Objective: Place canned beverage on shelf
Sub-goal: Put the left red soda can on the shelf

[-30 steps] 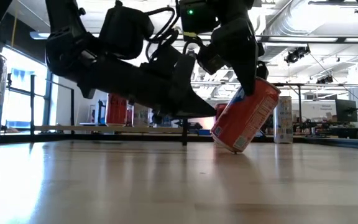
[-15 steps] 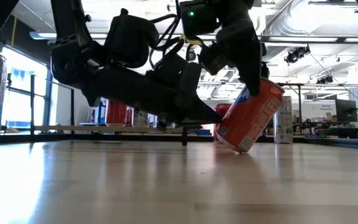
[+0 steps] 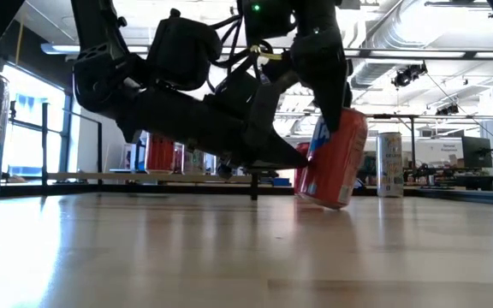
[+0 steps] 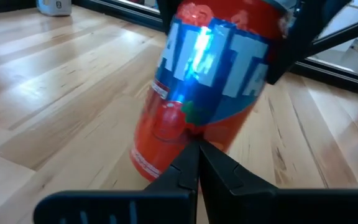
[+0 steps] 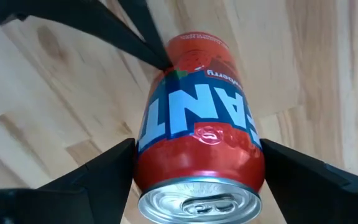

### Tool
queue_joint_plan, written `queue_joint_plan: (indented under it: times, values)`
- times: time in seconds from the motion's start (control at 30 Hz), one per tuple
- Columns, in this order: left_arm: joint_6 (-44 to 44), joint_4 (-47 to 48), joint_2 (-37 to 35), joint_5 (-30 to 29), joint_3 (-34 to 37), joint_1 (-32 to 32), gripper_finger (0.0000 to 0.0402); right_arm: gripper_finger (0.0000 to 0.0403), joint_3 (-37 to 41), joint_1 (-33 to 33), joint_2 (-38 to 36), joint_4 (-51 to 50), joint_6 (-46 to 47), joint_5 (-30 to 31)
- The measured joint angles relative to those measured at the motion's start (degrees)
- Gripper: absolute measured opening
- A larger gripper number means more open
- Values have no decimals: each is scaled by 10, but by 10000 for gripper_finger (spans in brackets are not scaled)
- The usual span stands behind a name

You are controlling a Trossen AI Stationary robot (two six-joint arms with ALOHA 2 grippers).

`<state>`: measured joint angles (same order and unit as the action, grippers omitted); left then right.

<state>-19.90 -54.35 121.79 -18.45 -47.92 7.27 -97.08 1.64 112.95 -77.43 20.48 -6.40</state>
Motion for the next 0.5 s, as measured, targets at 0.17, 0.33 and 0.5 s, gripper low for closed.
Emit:
queue_joint_plan:
  times: [0.17, 0.33, 0.5]
  values:
    - [0, 1, 0, 2, 0, 0, 0, 315, 0, -7, 0, 2, -6, 8]
    - [3, 2, 0, 2, 0, 0, 0, 315, 0, -13, 0, 4, -16, 21]
    - [3, 2, 0, 5, 1, 0, 0, 315, 0, -13, 0, 8, -27, 22]
